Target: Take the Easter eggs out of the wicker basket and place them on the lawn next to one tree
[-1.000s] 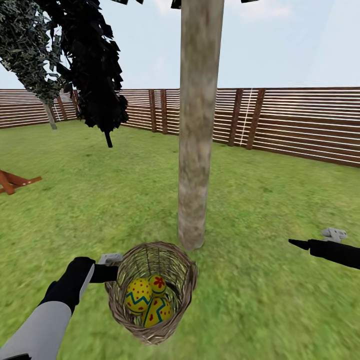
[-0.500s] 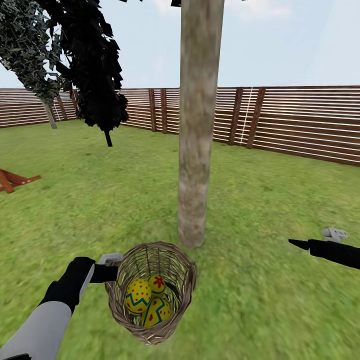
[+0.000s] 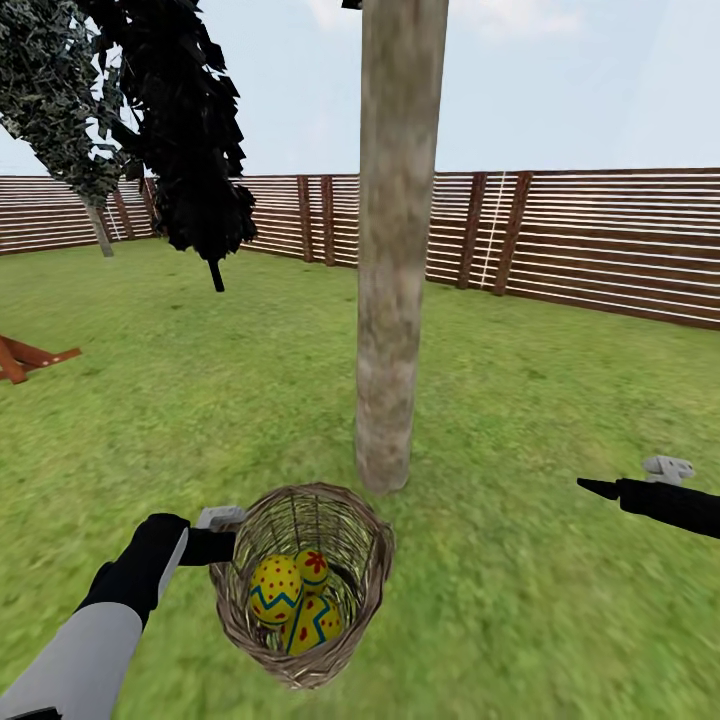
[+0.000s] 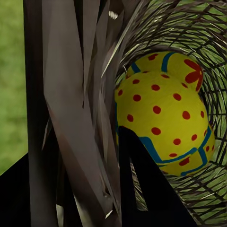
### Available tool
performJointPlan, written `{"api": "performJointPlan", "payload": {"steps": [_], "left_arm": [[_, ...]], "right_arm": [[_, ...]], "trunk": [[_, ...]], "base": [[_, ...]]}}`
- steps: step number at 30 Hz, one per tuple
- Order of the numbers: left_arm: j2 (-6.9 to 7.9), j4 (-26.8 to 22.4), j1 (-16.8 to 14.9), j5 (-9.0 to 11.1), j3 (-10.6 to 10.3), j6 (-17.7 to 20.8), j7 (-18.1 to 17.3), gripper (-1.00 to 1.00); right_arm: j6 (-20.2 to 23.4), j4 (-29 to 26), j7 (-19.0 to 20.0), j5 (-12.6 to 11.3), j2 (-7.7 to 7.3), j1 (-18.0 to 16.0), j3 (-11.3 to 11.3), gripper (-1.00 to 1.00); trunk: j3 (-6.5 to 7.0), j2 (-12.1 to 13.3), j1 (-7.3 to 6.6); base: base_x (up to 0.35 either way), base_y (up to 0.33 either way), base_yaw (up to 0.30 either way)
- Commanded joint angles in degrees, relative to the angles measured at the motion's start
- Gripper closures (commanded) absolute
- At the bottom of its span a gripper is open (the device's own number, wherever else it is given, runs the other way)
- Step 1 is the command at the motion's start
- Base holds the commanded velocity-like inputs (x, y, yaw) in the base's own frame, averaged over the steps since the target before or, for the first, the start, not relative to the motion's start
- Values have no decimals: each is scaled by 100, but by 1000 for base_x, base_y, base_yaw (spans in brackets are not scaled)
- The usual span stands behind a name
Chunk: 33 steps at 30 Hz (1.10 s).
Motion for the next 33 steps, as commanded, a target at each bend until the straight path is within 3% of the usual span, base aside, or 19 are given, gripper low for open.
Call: {"api": "performJointPlan", "payload": {"steps": [1,33], "left_arm": [[-4,-8,-5,-1,24,29,-48,100],[-4,-9,-5,-1,27,29,-49,100]], "right_arm": [[42,0,-6,-40,-1,-5,-4,-100],[42,0,-6,-31,-1,-6,-4,-100]], "trunk": [[-24,-45,22],[-598,-1328,725]], "base": [[0,0,0],[0,0,0]]}}
